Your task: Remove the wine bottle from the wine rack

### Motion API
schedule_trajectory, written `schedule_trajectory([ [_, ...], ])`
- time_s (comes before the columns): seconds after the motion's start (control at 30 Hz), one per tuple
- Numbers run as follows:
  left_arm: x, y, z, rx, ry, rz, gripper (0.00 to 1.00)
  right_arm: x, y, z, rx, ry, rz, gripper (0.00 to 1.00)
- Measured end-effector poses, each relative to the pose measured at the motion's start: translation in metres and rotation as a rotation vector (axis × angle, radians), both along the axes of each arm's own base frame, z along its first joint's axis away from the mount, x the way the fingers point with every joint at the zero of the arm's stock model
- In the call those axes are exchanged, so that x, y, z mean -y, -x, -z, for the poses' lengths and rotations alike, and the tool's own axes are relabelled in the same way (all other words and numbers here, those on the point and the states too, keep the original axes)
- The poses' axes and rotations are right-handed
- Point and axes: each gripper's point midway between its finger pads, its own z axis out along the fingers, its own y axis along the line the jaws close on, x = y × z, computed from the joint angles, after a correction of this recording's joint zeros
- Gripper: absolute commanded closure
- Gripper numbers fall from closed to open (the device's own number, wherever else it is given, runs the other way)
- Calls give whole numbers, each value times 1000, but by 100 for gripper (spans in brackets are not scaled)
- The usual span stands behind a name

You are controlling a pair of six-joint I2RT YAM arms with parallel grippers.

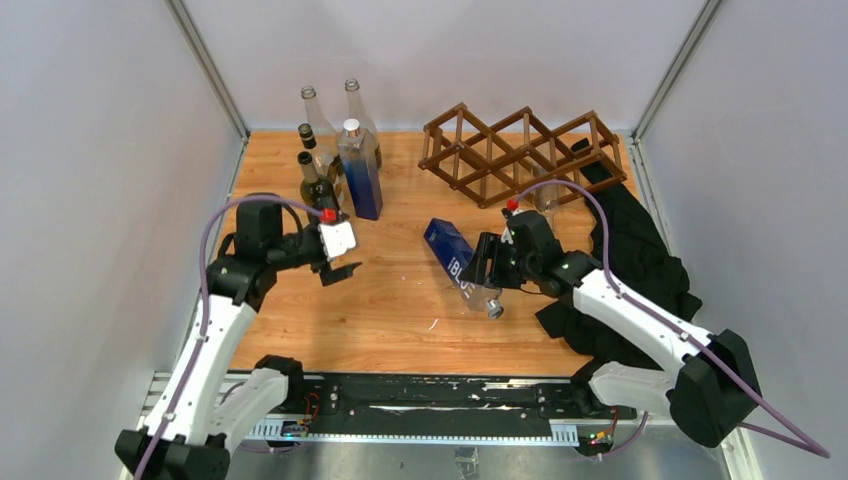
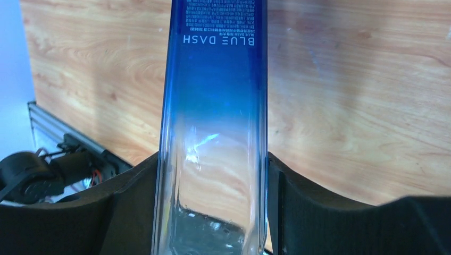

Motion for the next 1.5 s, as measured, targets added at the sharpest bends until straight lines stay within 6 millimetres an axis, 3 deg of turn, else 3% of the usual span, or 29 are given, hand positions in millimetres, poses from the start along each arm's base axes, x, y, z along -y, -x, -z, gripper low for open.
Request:
schedule_trajectory([
  [0.17,14,38,16,178,-104,173,0,-9,20,-12,-61,-34,-89,100],
  [0.4,45,78,67,304,-155,374,0,-28,28,-28,-158,-62,-176,100],
  [0.73,99,59,81,269,-171,379,0,-53,40,-52,-220,-67,-273,100],
  [1.13,111,54,81,197,-125,305,1,-100,56,-69,-237,-100,-434,100],
  [1.2,111,53,83,193,-132,302,5,-106,56,-70,-237,-96,-449,100],
  [1.33,109,53,87,183,-148,297,21,-111,55,-72,-233,-96,-462,86],
  [1.5,107,55,90,183,-165,307,55,-114,54,-78,-217,-102,-471,52],
])
